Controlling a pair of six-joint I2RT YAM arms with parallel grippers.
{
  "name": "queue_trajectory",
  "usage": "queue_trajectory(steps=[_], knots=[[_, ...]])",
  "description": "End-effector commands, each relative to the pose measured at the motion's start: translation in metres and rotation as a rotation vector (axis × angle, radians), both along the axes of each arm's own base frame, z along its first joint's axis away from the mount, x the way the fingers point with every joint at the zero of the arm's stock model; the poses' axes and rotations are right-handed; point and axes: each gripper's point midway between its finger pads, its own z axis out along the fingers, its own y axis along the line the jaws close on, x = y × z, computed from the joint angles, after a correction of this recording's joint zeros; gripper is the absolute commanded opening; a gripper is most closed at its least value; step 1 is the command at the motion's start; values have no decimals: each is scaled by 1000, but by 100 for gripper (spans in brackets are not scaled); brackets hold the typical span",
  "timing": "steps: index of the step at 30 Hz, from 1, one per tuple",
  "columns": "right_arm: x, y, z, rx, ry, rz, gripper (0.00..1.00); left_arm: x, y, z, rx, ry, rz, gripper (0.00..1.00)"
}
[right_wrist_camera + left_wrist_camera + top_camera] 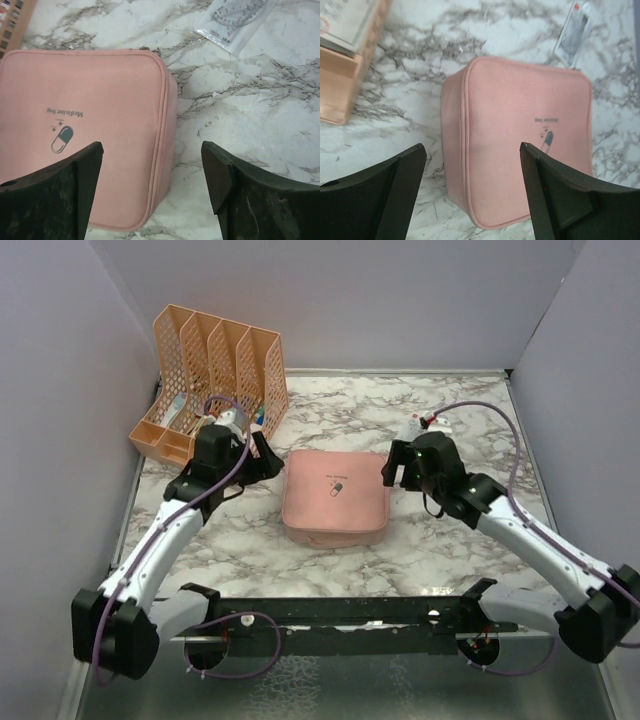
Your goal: Organize the medicine kit
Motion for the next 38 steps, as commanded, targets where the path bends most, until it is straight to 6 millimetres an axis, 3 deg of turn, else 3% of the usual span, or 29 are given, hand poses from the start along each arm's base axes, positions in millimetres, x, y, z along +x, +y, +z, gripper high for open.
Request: queue_trajectory(steps=[1, 6, 8, 10, 15, 22, 38], knots=[[-37, -33, 33, -23, -42, -1, 82, -17, 36, 61, 85, -148, 111, 81], [-75, -79, 66, -12, -123, -92, 88, -59, 63, 113, 112, -369, 144, 87], [-88, -93, 92, 45, -197, -120, 89, -78, 74, 133, 106, -453, 169, 89], [-99, -103, 119, 83, -285, -117, 91, -99, 81, 151, 94, -513, 175, 98], [-123, -137, 159, 122, -383, -199, 93, -136, 94, 177, 115, -556, 169, 99], [-141, -162, 170, 108, -395, -262, 96, -160, 114, 198, 173, -587, 213, 99], [-133, -148, 158, 128, -370, -240, 97, -154, 122, 203, 197, -572, 260, 99]])
